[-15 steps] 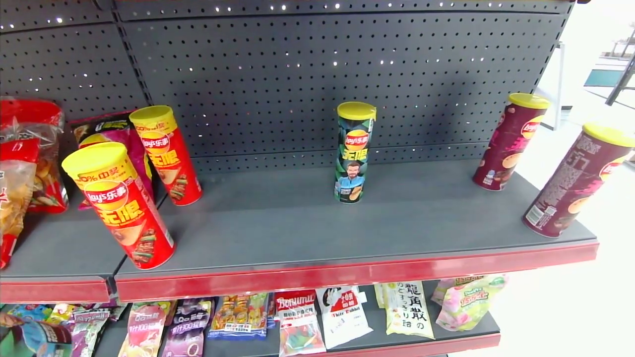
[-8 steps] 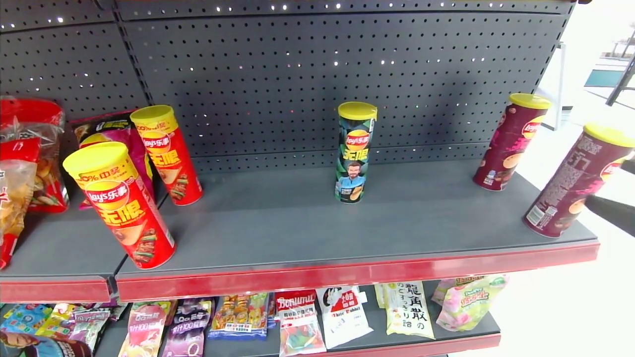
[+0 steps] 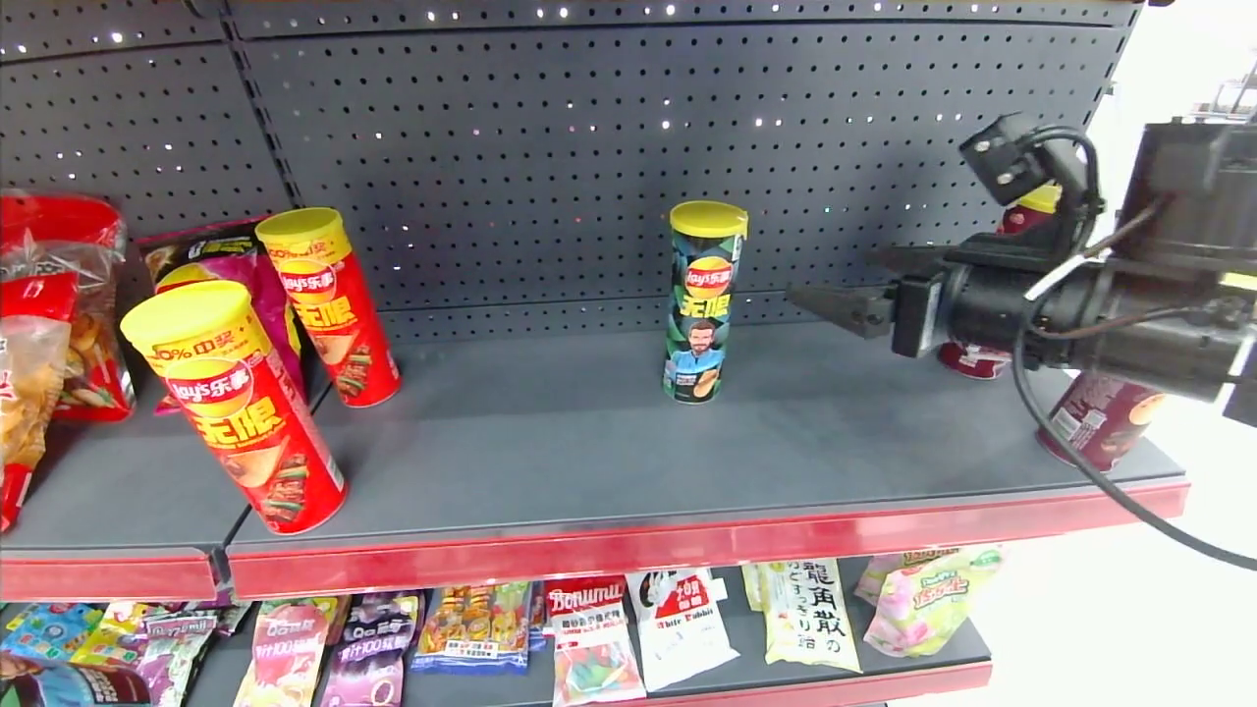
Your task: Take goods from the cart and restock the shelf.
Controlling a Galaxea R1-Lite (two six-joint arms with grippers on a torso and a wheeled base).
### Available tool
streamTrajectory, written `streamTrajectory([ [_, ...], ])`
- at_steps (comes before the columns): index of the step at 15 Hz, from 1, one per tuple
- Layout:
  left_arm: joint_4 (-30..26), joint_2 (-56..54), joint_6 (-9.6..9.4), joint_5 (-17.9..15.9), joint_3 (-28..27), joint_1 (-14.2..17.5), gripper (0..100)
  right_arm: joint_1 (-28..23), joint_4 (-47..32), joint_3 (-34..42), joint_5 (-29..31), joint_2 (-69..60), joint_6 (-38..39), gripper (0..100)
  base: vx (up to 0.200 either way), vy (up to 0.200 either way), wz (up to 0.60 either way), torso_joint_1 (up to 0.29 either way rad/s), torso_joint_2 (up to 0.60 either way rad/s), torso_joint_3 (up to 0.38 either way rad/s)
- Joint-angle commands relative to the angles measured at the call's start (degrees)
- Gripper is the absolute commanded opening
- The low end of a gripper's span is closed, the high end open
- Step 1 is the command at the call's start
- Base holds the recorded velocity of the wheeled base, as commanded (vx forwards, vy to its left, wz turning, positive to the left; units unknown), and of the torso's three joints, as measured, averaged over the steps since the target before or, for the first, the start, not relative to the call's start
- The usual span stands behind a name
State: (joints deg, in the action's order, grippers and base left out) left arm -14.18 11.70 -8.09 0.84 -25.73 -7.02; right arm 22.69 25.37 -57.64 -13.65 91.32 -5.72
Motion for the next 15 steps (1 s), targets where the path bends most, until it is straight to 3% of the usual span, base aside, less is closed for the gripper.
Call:
streamTrajectory([
  [1,-0.06,-0.01,-0.08,0.13,-0.02,-0.01,0,1.48,1.26,-2.22,0.21,7.21,0.09,100,0.0,0.0,0.0,0.0,0.0,0.0],
  [4,-0.06,0.07,-0.17,0.57,-0.19,0.08,0,2.71,5.74,-2.13,0.65,10.37,0.27,100,0.0,0.0,0.0,0.0,0.0,0.0],
  [15,-0.06,-0.01,-0.17,1.44,0.07,0.08,0,6.41,5.83,-10.57,1.7,16.43,1.5,100,0.0,0.0,0.0,0.0,0.0,0.0],
])
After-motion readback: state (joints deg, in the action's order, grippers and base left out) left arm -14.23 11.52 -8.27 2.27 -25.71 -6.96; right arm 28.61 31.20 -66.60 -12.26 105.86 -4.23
